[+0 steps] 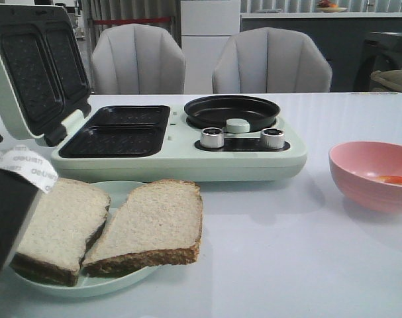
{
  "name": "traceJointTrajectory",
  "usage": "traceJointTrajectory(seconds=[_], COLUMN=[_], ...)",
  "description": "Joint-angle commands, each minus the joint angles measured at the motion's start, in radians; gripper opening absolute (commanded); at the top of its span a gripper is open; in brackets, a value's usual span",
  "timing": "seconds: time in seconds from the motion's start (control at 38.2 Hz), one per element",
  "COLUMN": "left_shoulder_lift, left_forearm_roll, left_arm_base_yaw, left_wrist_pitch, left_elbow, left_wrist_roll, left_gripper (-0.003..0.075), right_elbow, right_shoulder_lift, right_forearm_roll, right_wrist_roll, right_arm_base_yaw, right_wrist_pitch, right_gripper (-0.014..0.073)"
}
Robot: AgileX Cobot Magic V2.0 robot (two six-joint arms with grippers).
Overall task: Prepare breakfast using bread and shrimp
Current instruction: 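Lower the left gripper onto the bread slice nearest it and grasp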
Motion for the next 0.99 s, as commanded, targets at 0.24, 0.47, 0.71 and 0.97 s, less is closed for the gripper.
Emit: traceJointTrajectory(seconds=[0.24,0.47,0.71,0.97], left_shoulder_lift=[0.062,0.104,0.119,0.108], left_forearm_roll=[0.130,0.172,0.219,0.208], left_arm_base_yaw=[0.004,0.027,0.031,0.024], left_wrist_pitch=[0.065,0.068,0.065,0.087], left_elbow=[-0.061,-0.061,-0.061,-0.061], left_wrist_roll=[-0.067,-0.067,-0.067,-0.069], left_gripper=[0.0507,0.0494,0.0267,0.0113], right_elbow=[-0.006,-0.006,-0.006,-0.006], right_shoulder_lift=[-0.019,-0.019,-0.019,-0.019], right_forearm_roll=[-0.011,-0.011,-0.011,-0.011], right_wrist_roll=[0.001,0.001,0.001,0.001], right_arm_base_yaw=[-0.005,-0.005,-0.005,-0.005], right_wrist_pitch=[-0.085,-0.085,-0.085,-0.085], right_gripper=[0.0143,0.0143,0.0143,0.0143])
